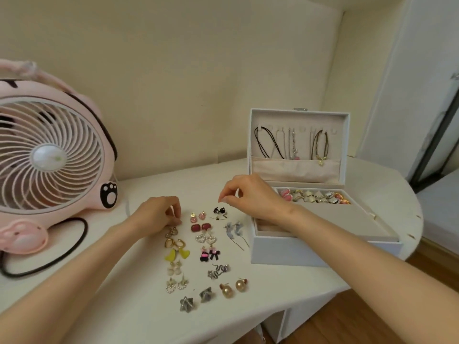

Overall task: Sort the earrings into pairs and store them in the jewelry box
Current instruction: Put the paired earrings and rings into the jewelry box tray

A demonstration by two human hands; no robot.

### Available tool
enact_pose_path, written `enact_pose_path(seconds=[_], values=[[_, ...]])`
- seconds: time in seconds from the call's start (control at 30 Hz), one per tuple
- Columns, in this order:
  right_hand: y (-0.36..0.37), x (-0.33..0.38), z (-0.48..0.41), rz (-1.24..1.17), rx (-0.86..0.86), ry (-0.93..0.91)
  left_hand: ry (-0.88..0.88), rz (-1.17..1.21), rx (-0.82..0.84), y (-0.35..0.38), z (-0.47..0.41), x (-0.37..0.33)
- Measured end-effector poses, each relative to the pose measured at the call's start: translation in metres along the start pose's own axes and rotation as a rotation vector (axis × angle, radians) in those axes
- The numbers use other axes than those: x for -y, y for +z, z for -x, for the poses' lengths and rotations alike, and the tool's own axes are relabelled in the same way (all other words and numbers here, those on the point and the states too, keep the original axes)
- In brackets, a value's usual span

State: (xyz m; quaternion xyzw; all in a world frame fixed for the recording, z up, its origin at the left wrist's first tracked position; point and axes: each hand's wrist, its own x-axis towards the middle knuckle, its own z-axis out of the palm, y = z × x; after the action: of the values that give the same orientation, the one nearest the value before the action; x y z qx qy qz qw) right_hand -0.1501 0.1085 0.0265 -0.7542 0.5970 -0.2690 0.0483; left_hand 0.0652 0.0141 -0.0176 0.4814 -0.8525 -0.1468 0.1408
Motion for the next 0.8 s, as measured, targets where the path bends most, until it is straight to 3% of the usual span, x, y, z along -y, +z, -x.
enact_pose_path(seconds=[0.13, 0.23, 0.37, 0.6, 0.8], values=[[0.002, -0.003, 0.0, -0.058, -0.03, 0.008, 0.055, 0.069, -0.098, 0.0, 0.001, -0.003], [0.002, -0.003, -0.001, -0.169, -0.042, 0.033, 0.118, 0.278, -0.144, -0.006, 0.004, -0.021], [-0.001, 0.002, 0.001, -0.346, 0.032, 0.053, 0.139, 0.662, -0.016, -0.013, 0.009, -0.05], [-0.011, 0.003, 0.004, -0.529, -0.031, 0.071, 0.017, 1.036, 0.112, -0.007, 0.0, -0.08], [-0.029, -0.008, 0.011, -0.531, -0.06, 0.148, 0.068, 1.12, 0.133, -0.005, -0.01, -0.103]])
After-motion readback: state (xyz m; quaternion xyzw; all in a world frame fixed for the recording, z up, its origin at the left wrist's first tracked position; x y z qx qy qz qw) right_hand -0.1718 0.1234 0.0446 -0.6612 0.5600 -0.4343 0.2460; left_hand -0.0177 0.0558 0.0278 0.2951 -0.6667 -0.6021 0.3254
